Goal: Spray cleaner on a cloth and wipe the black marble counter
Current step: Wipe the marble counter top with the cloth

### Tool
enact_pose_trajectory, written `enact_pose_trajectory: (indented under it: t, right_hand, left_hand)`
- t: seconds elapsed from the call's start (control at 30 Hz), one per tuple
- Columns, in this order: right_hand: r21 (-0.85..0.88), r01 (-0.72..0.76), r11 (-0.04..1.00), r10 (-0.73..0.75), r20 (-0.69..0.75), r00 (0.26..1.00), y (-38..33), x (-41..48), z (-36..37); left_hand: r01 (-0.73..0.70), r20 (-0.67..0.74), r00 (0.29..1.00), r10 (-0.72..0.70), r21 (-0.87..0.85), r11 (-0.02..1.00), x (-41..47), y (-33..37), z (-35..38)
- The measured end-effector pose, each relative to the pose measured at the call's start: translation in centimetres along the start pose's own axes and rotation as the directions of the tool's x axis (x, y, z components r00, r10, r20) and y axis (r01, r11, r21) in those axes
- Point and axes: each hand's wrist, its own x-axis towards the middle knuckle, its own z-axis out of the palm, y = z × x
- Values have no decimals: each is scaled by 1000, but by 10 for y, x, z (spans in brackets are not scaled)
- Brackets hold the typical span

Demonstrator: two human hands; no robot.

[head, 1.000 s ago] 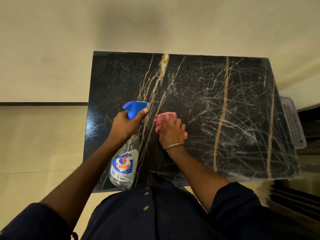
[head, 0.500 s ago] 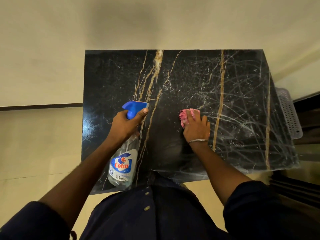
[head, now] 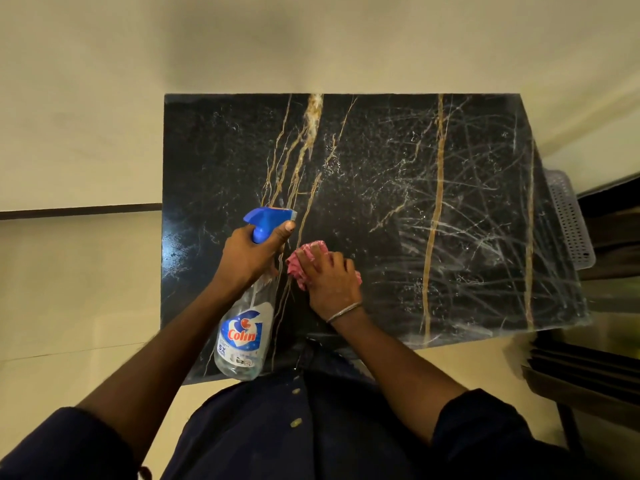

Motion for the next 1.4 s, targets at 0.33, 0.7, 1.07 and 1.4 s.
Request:
enact_pose_trajectory:
  t: [0.33,0.7,1.07,1.4]
  right_hand:
    - [-57,-298,953,297,-15,955,86,-18,0]
    - [79,-404,911,408,-55,911,43,-17,3]
    - [195,-33,980,54,-103,993,16,-71,20]
    - [214,-330,919,357,-103,928,47,-99,30]
  left_hand:
    - [25,44,999,-22,-60,998,3,-16,4]
    - [37,67,997,-35,-30,999,0,-16,15]
    - [40,61,997,-41,18,999,-12,-9,15]
    - [21,65,998,-23,27,999,-18,-15,17]
